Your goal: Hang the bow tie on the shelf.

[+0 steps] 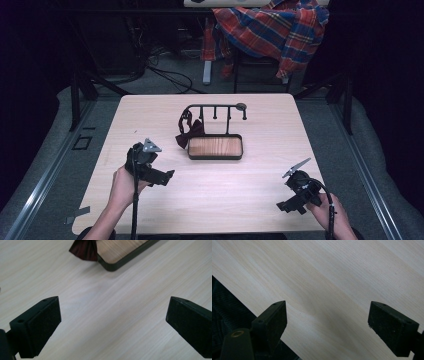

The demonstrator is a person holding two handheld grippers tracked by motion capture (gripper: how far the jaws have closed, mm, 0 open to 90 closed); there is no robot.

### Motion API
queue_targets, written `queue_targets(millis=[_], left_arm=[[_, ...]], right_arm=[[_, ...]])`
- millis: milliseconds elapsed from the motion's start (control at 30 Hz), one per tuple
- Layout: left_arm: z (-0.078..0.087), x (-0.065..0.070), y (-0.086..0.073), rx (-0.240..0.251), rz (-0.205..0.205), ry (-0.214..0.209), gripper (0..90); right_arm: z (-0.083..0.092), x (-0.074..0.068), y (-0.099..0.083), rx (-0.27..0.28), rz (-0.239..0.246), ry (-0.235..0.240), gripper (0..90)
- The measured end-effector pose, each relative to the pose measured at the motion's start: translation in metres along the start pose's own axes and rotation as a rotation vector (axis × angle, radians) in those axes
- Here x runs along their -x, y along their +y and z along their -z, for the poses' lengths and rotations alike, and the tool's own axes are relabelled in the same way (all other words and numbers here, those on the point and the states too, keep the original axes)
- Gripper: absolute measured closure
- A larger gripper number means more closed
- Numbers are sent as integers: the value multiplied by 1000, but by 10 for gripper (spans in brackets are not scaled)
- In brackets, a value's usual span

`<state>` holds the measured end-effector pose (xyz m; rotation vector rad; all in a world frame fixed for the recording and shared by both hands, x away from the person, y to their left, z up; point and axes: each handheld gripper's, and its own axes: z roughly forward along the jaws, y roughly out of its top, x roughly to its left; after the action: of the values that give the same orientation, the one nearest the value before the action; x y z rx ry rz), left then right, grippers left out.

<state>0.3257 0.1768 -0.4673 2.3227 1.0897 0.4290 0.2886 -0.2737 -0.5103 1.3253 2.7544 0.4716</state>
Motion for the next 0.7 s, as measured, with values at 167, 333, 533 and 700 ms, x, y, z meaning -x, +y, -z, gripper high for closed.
queue_targets(millis=[167, 333, 533, 700], left_arm=[[-4, 6, -23, -67, 18, -6, 0], [-6, 8, -37, -83, 37, -29, 0], [-8, 7, -36, -75, 29, -22, 0], [-8, 6, -36, -71, 13, -21, 0]], right_arm=[[-2, -1, 0, -16, 11, -1, 155], [-2, -2, 0, -16, 19, -8, 155], [-2, -3, 1, -29, 24, -7, 155], [-1, -3, 1, -30, 25, -15, 155]])
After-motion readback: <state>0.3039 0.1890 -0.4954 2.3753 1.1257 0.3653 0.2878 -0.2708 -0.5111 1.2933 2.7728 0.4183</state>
